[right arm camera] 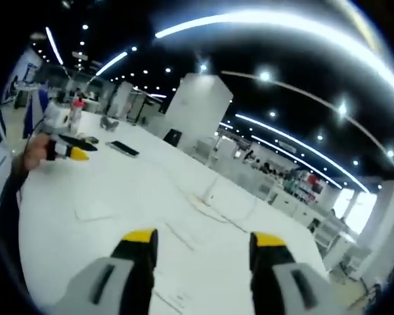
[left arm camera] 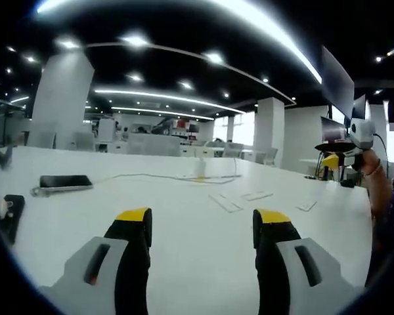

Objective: Locate the socket holder cover, grip the socket holder cover, clip it into the socket holder slot.

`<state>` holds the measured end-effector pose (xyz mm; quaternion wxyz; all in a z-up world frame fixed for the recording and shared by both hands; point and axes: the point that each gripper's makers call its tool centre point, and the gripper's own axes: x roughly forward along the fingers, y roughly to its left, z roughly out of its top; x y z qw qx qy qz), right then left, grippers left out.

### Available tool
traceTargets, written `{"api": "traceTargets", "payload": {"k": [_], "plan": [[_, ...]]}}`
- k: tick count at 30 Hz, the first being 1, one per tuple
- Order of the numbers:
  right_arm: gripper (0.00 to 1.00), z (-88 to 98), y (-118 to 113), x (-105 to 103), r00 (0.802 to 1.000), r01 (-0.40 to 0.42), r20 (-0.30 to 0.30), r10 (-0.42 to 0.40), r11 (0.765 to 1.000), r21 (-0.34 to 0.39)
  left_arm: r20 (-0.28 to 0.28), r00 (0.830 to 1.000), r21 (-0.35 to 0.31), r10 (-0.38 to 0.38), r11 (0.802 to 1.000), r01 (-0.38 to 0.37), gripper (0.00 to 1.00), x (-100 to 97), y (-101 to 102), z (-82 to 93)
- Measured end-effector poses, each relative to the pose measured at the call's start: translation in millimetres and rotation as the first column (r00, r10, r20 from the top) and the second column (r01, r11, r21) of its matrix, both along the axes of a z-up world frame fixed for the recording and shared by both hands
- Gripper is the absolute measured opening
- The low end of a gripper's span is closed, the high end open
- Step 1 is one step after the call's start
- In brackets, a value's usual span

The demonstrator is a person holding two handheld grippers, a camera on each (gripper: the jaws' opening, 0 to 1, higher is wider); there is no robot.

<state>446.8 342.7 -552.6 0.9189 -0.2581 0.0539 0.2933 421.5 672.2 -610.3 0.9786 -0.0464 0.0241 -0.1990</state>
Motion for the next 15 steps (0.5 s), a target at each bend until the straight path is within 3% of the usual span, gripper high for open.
{"api": "traceTargets", "payload": {"k": [2, 3, 8, 15], "plan": [[0.57, -7.9, 2, 1, 0.999, -0.012, -0.034, 0.011, 1.000, -0.027, -0.002, 1.000, 0.001, 0.001, 1.000, -0.001, 0.62, 0.1, 0, -0.7], [0.57, -18.7, 3, 4, 0.997, -0.027, -0.071, 0.021, 0.997, -0.075, -0.006, 1.000, 0.001, 0.002, 1.000, -0.002, 0.62, 0.3, 0, -1.9], [0.55, -33.6, 5, 7, 0.989, -0.089, -0.131, 0.067, 0.982, -0.170, -0.010, 1.000, 0.004, -0.001, 1.000, 0.001, 0.62, 0.8, -1, -3.5], [0.54, -52.4, 7, 10, 0.972, -0.166, -0.207, 0.106, 0.940, -0.296, -0.010, 1.000, 0.007, 0.002, 1.000, -0.002, 0.62, 2.4, 0, -3.9]]}}
